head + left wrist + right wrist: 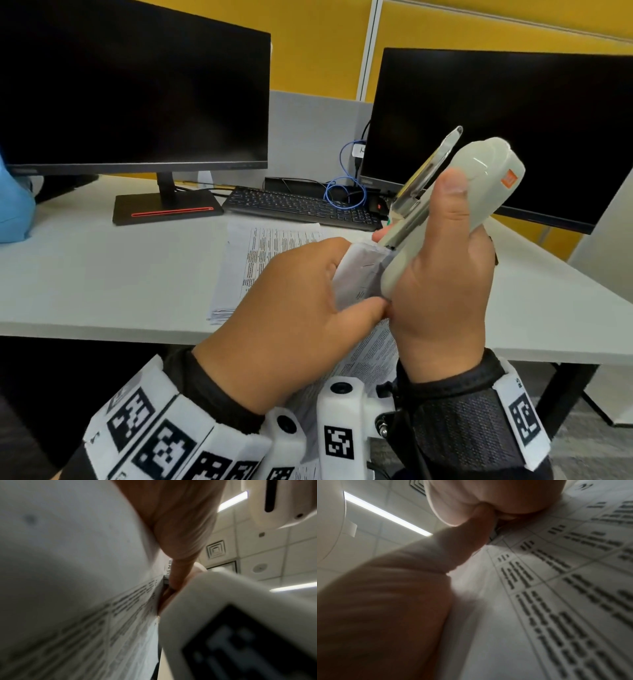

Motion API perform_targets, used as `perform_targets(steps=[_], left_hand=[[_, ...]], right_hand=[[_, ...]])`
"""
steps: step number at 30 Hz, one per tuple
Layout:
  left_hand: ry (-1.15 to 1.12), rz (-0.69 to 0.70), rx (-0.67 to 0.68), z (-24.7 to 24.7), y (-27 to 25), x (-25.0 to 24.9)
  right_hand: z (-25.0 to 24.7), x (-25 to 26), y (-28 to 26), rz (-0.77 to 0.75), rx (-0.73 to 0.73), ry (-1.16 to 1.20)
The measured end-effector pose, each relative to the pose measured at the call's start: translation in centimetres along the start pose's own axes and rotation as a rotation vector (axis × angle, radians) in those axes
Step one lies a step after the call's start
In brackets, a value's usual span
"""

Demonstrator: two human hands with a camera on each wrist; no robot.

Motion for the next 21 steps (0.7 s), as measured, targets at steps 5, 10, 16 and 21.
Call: perform_targets(steps=[5, 10, 16, 21], left_hand=[[0.114, 0.151, 0.028, -0.2, -0.2, -0.4], [0.167, 0.218, -0.036, 0.5, -0.3, -0.4], [0.019, -0.048, 0.070, 1.2, 0.1, 2.5], [-0.285, -0.068, -0.124, 0.1, 0.0, 4.5]], right_hand=[[-0.1, -0.1, -0.2, 0.018, -0.004, 0.048], [-0.1, -0.5, 0.0, -0.004, 0.027, 0.026], [-0.6, -2.0, 0.9, 0.046, 0.036, -0.034], [-2.6, -1.8, 1.5, -0.013, -0.110, 0.019]])
Point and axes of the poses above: each hand's wrist, its own y-axis towards the middle knuckle, its own z-axis out of the palm, x = y × z, the point moved 4 cm from there along y, towards the middle knuckle, and after that the axes turned 4 degrees about -x, right-handed, at the moved point
